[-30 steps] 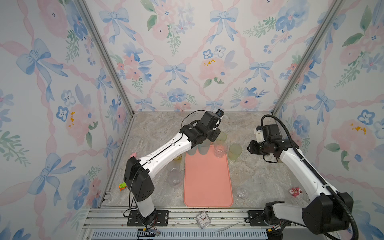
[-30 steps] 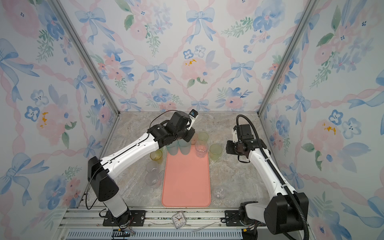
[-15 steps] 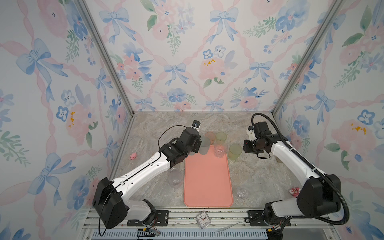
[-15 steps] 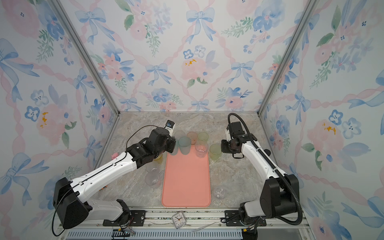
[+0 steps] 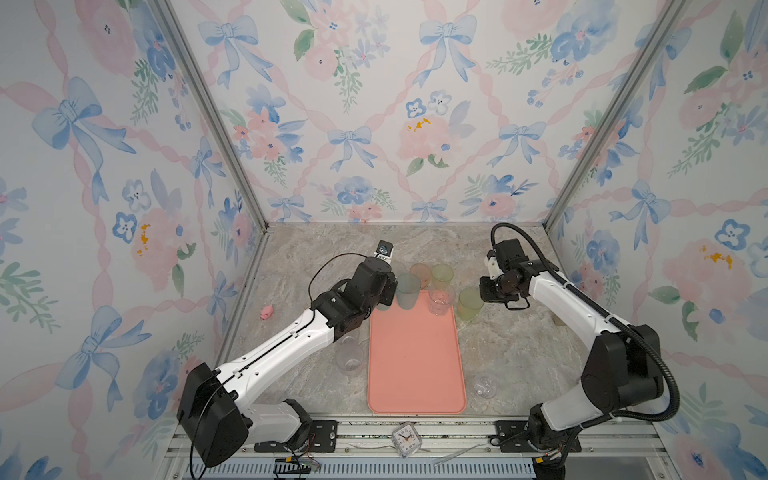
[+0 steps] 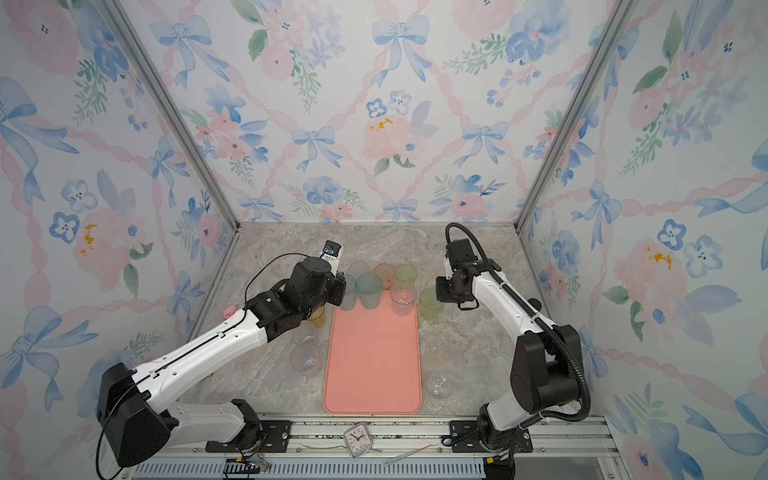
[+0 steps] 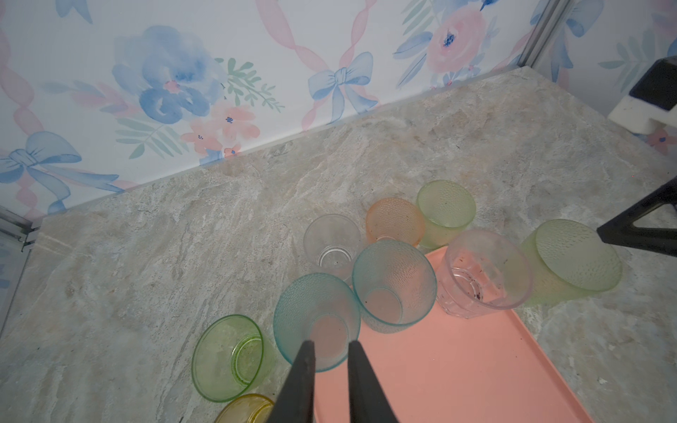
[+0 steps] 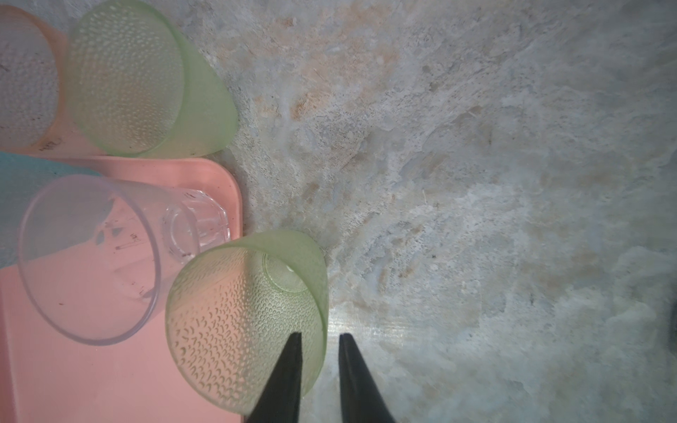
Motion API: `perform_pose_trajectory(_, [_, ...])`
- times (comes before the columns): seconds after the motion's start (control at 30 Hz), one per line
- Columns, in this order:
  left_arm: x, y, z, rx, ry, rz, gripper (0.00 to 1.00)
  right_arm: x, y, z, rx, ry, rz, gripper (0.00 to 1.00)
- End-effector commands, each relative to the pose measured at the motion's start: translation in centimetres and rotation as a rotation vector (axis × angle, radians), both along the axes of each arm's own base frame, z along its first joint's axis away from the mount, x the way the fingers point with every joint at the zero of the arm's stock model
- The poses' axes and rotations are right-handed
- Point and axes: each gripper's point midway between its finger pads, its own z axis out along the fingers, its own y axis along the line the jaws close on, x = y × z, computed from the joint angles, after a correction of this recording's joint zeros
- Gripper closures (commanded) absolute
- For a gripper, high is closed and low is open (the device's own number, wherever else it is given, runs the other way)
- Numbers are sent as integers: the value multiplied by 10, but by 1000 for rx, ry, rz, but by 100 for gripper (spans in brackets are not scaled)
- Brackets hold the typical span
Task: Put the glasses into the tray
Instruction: 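Withdraw the left gripper while the right gripper moves over the green cup, then lower the right gripper onto the pale green cup's rim and grip it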
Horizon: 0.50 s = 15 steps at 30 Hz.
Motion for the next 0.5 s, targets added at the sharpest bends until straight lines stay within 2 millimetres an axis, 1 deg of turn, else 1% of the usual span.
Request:
perform_pose_trajectory(0.0, [1, 6, 8, -31, -26, 23, 80, 5, 4, 3, -22, -3, 16, 79])
perform_pose_trajectory(0.47, [2, 6, -3, -40, -4, 14, 80, 8, 5, -5, -52, 13, 17, 80])
